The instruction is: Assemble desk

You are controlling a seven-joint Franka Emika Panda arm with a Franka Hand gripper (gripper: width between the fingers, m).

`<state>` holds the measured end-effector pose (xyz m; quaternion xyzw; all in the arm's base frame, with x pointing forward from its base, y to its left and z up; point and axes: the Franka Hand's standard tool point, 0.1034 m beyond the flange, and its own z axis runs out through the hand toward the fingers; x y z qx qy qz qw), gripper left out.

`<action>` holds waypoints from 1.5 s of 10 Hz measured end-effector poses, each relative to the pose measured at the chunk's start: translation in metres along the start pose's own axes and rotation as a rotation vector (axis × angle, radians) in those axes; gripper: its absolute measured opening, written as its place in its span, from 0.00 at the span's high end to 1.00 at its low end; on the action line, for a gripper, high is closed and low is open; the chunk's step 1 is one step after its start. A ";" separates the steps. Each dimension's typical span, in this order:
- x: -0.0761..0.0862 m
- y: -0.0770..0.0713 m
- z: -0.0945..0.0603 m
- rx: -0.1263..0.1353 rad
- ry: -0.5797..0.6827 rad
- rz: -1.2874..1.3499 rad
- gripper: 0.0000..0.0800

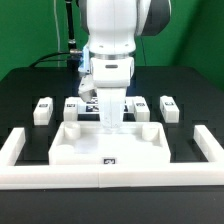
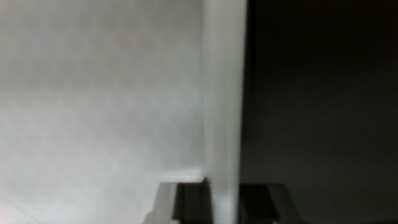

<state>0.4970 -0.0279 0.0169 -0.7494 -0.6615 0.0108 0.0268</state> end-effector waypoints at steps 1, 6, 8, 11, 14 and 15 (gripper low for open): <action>0.001 0.000 0.000 0.000 0.000 -0.001 0.93; 0.042 0.020 0.000 -0.052 0.037 -0.090 0.93; 0.051 0.020 0.000 0.001 0.032 -0.078 0.93; 0.069 0.019 0.000 0.049 0.028 -0.071 0.93; 0.069 0.019 0.001 0.061 0.028 -0.069 0.93; 0.069 0.019 0.001 0.061 0.028 -0.070 0.92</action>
Offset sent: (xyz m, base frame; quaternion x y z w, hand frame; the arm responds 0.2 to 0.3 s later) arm 0.0265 0.0348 0.0009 -0.0222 0.0321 -0.0596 0.9975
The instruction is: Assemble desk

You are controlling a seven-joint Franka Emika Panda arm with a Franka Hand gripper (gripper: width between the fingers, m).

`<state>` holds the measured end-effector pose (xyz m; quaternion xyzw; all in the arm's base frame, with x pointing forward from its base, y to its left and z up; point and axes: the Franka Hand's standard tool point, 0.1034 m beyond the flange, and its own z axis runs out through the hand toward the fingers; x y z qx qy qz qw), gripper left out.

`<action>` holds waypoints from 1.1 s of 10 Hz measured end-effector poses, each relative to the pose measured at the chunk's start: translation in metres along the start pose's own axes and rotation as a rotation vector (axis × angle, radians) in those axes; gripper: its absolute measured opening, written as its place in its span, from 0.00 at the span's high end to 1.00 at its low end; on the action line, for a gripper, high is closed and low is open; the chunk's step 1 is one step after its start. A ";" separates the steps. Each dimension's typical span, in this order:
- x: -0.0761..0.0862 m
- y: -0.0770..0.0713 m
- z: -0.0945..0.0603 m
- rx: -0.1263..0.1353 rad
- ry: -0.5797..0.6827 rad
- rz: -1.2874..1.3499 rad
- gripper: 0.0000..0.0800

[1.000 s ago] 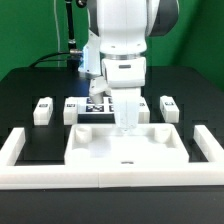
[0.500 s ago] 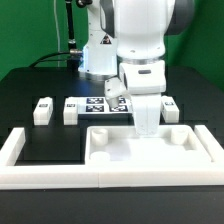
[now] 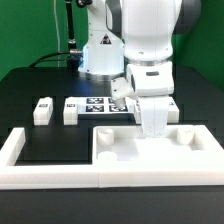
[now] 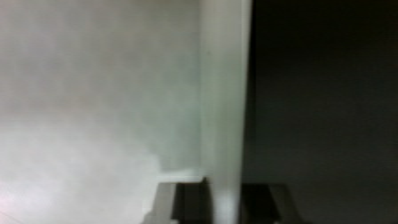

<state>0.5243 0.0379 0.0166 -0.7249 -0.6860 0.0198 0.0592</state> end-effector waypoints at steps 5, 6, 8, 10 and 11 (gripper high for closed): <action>-0.001 0.000 0.001 0.002 0.000 0.001 0.28; -0.001 0.000 0.001 0.002 0.000 0.001 0.21; -0.001 0.000 0.001 0.002 0.000 0.001 0.19; -0.001 -0.001 0.001 0.002 0.000 0.001 0.19; -0.001 -0.001 0.001 0.002 0.000 0.002 0.19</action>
Offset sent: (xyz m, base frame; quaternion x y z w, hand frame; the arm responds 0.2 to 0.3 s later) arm 0.0000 0.0000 0.0000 0.0000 0.0000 0.0000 1.0000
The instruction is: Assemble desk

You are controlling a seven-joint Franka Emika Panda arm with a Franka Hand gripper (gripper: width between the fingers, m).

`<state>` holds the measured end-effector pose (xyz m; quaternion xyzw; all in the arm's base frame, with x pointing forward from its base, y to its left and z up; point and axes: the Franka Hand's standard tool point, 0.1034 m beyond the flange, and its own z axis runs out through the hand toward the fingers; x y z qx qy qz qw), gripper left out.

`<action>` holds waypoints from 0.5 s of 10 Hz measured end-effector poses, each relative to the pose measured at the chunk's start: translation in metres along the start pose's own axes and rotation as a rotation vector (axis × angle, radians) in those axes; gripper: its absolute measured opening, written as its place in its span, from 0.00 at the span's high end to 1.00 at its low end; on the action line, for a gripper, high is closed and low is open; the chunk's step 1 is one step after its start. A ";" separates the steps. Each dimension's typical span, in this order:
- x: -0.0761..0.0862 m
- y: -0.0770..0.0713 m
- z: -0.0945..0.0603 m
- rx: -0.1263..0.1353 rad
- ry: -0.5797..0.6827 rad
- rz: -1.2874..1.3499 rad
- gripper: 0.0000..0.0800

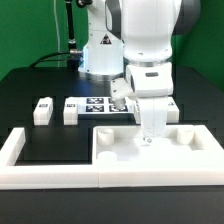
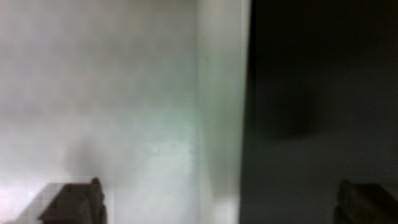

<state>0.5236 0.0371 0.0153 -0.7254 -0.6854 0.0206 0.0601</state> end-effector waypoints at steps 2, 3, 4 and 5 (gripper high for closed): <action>0.000 0.000 0.000 0.000 0.000 0.000 0.19; 0.001 0.000 -0.001 -0.001 0.000 0.034 0.19; 0.006 -0.001 -0.010 -0.014 -0.005 0.137 0.19; 0.013 -0.004 -0.022 -0.029 -0.011 0.170 0.19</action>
Offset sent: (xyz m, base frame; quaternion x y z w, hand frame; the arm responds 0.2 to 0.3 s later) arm -0.0093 0.0038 0.0244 -0.0183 -0.0362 0.1883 0.9813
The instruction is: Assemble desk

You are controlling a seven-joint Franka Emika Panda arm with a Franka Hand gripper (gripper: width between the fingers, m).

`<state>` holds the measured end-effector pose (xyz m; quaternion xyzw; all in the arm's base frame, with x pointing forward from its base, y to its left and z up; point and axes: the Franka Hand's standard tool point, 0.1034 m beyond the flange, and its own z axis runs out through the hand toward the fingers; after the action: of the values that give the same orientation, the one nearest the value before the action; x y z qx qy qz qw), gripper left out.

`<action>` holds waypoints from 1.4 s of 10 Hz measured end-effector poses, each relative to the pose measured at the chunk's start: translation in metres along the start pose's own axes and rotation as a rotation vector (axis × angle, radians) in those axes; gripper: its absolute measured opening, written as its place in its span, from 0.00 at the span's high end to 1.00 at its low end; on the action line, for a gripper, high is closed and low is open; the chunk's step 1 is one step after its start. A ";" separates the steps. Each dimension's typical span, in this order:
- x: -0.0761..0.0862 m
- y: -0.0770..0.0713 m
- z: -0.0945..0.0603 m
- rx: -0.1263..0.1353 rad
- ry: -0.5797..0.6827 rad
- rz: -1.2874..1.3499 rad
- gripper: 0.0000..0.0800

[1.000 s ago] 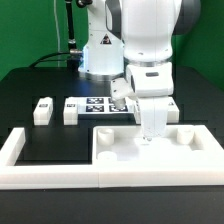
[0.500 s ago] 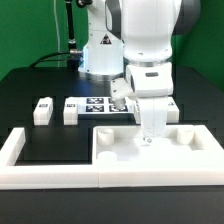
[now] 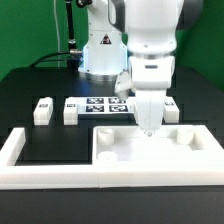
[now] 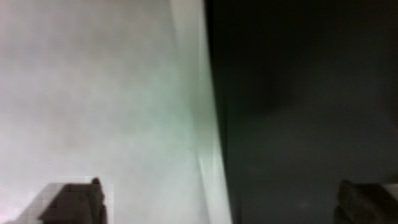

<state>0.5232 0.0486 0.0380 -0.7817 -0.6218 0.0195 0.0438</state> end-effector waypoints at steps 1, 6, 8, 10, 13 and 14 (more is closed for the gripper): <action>0.004 -0.003 -0.008 -0.003 -0.003 0.042 0.19; 0.022 -0.009 -0.029 0.025 -0.012 0.532 0.19; 0.024 -0.010 -0.029 0.026 -0.012 0.669 0.19; 0.044 -0.029 -0.025 0.051 -0.060 1.039 0.19; 0.047 -0.036 -0.021 0.085 -0.085 1.111 0.19; 0.047 -0.039 -0.019 0.105 -0.097 1.141 0.19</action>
Offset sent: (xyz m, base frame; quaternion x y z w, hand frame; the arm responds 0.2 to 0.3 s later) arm 0.0105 0.0313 0.0492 0.0619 0.0015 0.2961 0.9531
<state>0.4972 0.1021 0.0614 -0.9885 -0.1012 0.1067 0.0363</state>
